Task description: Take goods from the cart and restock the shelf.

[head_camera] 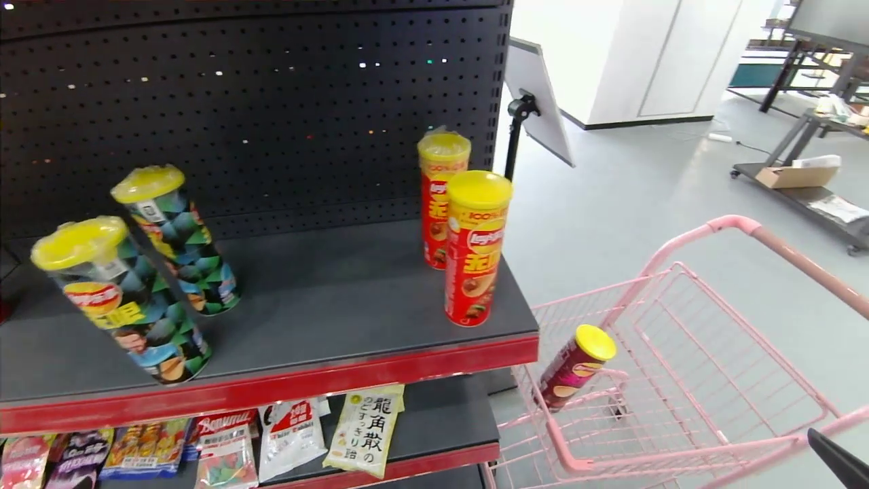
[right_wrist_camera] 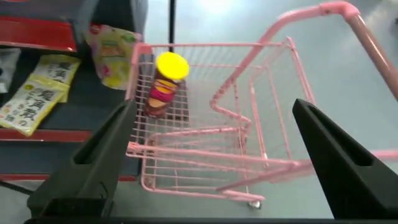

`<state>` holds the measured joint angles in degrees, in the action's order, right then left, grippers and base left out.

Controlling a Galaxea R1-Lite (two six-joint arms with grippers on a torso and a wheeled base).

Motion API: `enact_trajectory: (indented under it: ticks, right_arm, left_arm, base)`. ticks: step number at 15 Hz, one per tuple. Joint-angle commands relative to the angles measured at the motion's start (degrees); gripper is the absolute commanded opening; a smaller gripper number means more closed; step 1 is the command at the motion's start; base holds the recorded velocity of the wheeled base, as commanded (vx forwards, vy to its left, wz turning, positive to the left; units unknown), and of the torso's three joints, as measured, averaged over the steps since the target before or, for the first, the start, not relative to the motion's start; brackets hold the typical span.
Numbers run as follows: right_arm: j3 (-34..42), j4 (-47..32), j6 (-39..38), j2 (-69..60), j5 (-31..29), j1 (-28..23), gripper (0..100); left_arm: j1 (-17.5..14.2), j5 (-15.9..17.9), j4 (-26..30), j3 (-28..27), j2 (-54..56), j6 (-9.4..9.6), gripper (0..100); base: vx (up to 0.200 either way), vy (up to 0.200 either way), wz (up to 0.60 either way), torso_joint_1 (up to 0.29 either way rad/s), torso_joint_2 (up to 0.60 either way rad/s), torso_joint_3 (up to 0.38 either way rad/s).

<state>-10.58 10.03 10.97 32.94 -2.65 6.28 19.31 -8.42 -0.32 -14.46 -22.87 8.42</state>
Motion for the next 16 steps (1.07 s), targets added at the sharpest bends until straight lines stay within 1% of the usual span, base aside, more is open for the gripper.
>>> enact_trajectory:
  ticks: [1,2,5,8,12,16]
  right_arm:
    - [-0.05,0.07,0.01,0.9,0.18,0.05,100]
    - [-0.05,0.07,0.01,0.99,0.18,0.05,100]
    - [0.03,0.16,0.1,1.95,0.27,0.31,100]
    - [0.03,0.16,0.01,2.66,0.18,0.05,100]
    - [2.06,0.25,0.01,2.22,0.27,0.05,100]
    - [2.41,0.25,0.01,1.87,0.27,0.05,100]
  left_arm:
    - [-0.06,-0.01,1.37,0.13,2.57,0.1,100]
    - [-0.06,-0.01,1.37,0.04,2.65,0.1,100]
    - [-0.06,-0.01,1.64,0.22,3.62,0.1,100]
    - [-0.06,-0.01,4.18,0.22,6.79,0.19,100]
    - [-0.06,-0.01,7.35,0.22,10.65,1.68,100]
    - [-0.06,-0.1,8.84,0.22,13.03,1.68,100]
  base:
    - [0.0,0.0,-0.6,0.012,0.01,-0.002]
    - [0.0,0.0,-0.6,0.007,0.0,-0.002]
    - [0.0,0.0,0.0,0.0,0.0,0.0]
    - [0.0,0.0,0.0,0.0,0.0,0.0]
    - [0.0,0.0,0.0,-0.129,0.32,0.176]
    - [0.0,0.0,0.0,-0.139,0.35,0.204]
